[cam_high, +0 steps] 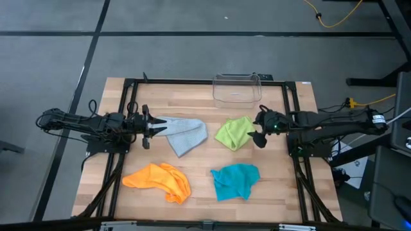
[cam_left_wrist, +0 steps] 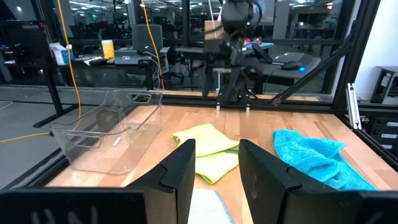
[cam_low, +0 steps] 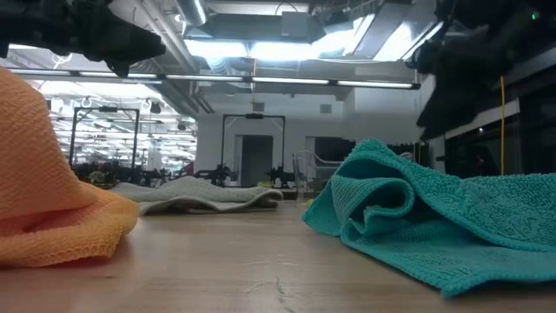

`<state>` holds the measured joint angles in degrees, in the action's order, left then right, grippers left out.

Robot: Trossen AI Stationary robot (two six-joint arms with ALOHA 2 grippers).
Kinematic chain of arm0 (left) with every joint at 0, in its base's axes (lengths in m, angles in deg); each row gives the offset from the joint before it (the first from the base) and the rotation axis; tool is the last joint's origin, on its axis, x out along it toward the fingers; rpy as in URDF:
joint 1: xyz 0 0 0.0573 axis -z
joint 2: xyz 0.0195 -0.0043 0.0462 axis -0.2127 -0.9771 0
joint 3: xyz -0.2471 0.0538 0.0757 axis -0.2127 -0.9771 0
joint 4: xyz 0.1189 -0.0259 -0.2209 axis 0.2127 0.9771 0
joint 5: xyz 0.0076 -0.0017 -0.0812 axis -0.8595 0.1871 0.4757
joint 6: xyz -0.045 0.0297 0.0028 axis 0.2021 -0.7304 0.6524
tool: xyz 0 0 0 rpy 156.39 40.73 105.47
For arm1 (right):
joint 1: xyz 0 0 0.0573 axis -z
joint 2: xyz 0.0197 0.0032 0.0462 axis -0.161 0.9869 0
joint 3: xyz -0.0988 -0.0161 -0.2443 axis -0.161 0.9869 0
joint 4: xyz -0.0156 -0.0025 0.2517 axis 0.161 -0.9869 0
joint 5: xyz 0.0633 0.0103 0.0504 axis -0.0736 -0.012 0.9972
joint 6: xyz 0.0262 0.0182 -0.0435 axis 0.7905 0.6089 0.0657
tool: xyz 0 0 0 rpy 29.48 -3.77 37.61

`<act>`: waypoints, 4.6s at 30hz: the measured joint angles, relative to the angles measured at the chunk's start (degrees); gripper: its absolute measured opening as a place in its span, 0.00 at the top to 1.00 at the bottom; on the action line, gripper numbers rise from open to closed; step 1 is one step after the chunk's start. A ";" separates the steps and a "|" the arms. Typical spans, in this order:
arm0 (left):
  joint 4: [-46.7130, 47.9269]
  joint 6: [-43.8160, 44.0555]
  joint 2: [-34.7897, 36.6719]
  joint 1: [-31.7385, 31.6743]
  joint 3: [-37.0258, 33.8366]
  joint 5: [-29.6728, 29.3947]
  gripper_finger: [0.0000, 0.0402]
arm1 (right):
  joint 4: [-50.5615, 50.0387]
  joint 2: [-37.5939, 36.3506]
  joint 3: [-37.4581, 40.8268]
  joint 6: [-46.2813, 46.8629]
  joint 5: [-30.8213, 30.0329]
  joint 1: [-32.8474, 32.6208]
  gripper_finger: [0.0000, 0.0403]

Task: Fold microfiber towels
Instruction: Fold the green microfiber towel, then put the green microfiber towel into the transparent bin

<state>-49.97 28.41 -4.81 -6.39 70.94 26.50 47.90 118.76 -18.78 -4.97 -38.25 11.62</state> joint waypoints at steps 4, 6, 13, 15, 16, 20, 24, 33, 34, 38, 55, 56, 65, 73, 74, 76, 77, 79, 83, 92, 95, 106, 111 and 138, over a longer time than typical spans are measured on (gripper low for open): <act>0.00 -0.01 0.02 -0.02 0.00 0.00 0.71 | 6.07 0.00 4.71 0.88 3.95 0.00 0.18; 0.00 -0.01 0.02 -0.01 0.00 0.00 0.71 | 8.31 0.00 6.32 1.82 4.04 -0.02 0.18; 0.00 -0.87 0.02 -0.02 0.02 0.00 0.71 | 11.61 0.00 7.95 1.61 2.82 -0.02 0.18; -0.07 -4.12 0.01 -0.02 0.00 -0.02 0.71 | 11.65 0.01 7.95 1.54 1.60 -0.02 0.18; -0.29 -6.16 0.01 -0.02 0.02 -0.02 0.71 | 11.68 0.11 7.95 1.54 1.57 0.00 0.18; -1.00 -7.80 0.01 0.00 0.00 0.00 0.71 | 12.72 1.00 7.95 1.71 1.86 0.00 0.18; -2.48 -2.81 0.00 0.11 0.00 0.00 0.71 | 17.22 4.58 7.95 1.62 1.90 0.00 0.18; -7.33 4.41 -0.13 0.13 0.06 0.02 0.71 | 27.48 18.50 3.86 -1.66 -0.84 0.04 0.18; -7.38 5.22 -0.34 0.15 0.06 0.02 0.71 | 27.44 20.50 2.73 -1.71 -0.88 0.04 0.18; -7.45 7.18 -1.39 0.13 0.06 -0.04 0.71 | 27.25 28.37 -2.85 -3.47 -1.18 0.04 0.18; -8.00 7.74 -1.51 0.15 0.06 -2.32 0.71 | 14.92 46.16 -17.95 0.23 -9.08 0.04 0.18; -7.98 7.74 -1.51 0.15 0.06 -2.32 0.71 | 15.00 46.12 -18.16 0.23 -9.10 0.04 0.18; -7.98 7.74 -1.51 0.15 0.04 -2.32 0.71 | 12.03 46.07 -18.32 1.54 -10.04 0.02 0.39; -7.98 7.73 -1.51 0.15 0.04 -2.33 0.71 | 11.98 46.07 -18.32 0.12 -11.39 0.03 0.67; -7.98 7.73 -1.51 0.15 0.04 -2.34 0.71 | 11.81 46.07 -18.32 0.10 -11.39 0.04 0.70; -7.98 7.73 -1.51 0.15 0.04 -2.34 0.71 | 11.51 46.07 -18.32 0.05 -11.35 0.04 0.77; -7.98 7.72 -1.51 0.15 0.04 -2.34 0.71 | 11.47 46.07 -18.32 -0.01 -11.22 0.03 0.80; -7.98 7.72 -1.51 0.15 0.04 -2.34 0.71 | 11.48 46.04 -18.32 -0.43 -11.13 0.04 0.87; -7.98 7.72 -1.51 0.15 0.03 -2.34 0.71 | 11.36 44.31 -18.32 -2.73 -11.09 0.02 0.98; -7.96 7.70 -1.51 0.13 0.00 -2.33 0.71 | 11.76 37.36 -18.32 -4.31 -11.09 -1.40 0.99; -7.96 7.52 -1.51 0.13 0.00 -2.34 0.71 | 12.65 35.76 -18.31 -4.58 -12.09 -2.66 0.98; -7.96 7.54 -1.51 0.13 0.00 -2.34 0.71 | 17.34 35.54 -18.30 -8.15 -12.73 -8.44 0.99; -7.96 7.54 -1.51 0.14 0.00 -2.34 0.71 | 18.49 35.54 -18.30 -8.82 -10.93 -9.60 0.99; -7.94 7.72 -1.51 0.13 0.00 -2.34 0.71 | 21.63 35.56 -18.30 -4.65 -4.92 -9.53 0.72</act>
<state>-57.91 36.13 -6.32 -6.26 70.94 24.16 69.53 154.32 -37.08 -9.62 -43.17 2.09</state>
